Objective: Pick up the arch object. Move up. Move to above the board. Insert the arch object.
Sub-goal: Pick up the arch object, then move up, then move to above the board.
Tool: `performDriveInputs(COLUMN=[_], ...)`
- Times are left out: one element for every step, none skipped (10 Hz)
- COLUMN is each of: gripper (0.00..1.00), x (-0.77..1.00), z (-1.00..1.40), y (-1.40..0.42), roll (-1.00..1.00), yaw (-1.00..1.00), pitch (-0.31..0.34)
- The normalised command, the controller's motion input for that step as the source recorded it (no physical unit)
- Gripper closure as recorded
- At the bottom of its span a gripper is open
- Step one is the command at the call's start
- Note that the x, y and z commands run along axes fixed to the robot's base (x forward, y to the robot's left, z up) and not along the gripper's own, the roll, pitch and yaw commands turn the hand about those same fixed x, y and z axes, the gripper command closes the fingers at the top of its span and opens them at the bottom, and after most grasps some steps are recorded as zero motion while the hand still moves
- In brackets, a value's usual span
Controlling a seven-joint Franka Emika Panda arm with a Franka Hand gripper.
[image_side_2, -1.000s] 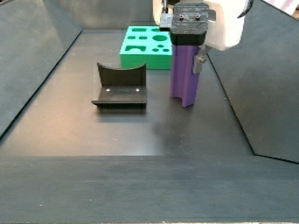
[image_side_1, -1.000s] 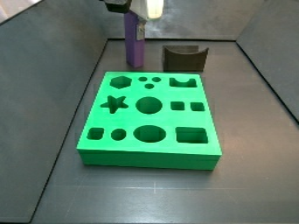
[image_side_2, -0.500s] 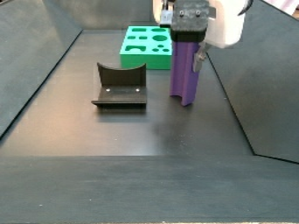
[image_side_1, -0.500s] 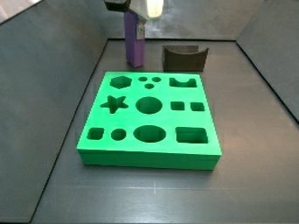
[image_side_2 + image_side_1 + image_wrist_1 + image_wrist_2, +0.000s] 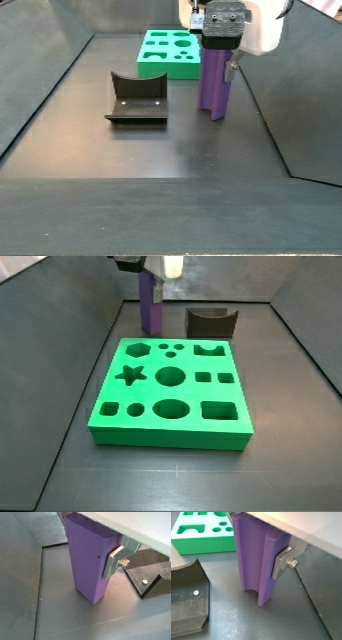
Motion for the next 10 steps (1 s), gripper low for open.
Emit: performDriveInputs(gripper=[1.00,1.00,1.00,1.00,1.00,1.00,1.00,1.00,1.00,1.00], x=[0.00,0.00,0.00,-0.04,-0.08,-0.06,-0.04,-0.02,-0.36,-0.37], z=[0.00,0.00,0.83,0.83,0.72,0.60,0.45,0.23,1.00,1.00], y=[0.00,0.00,0.00,0.02,0.02,0.02,0.02,0.02,0.17,0.18], roll=[0.00,0.00,0.00,0.00,0.00,0.00,0.01,0.02,0.22,0.22], yaw=[0.00,0.00,0.00,0.01,0.01,0.00,-0.01,-0.01,0.25,0.24], pitch=[0.000,0.000,0.000,0.032,0.066,0.063,0.060,0.057,-0.295,-0.297])
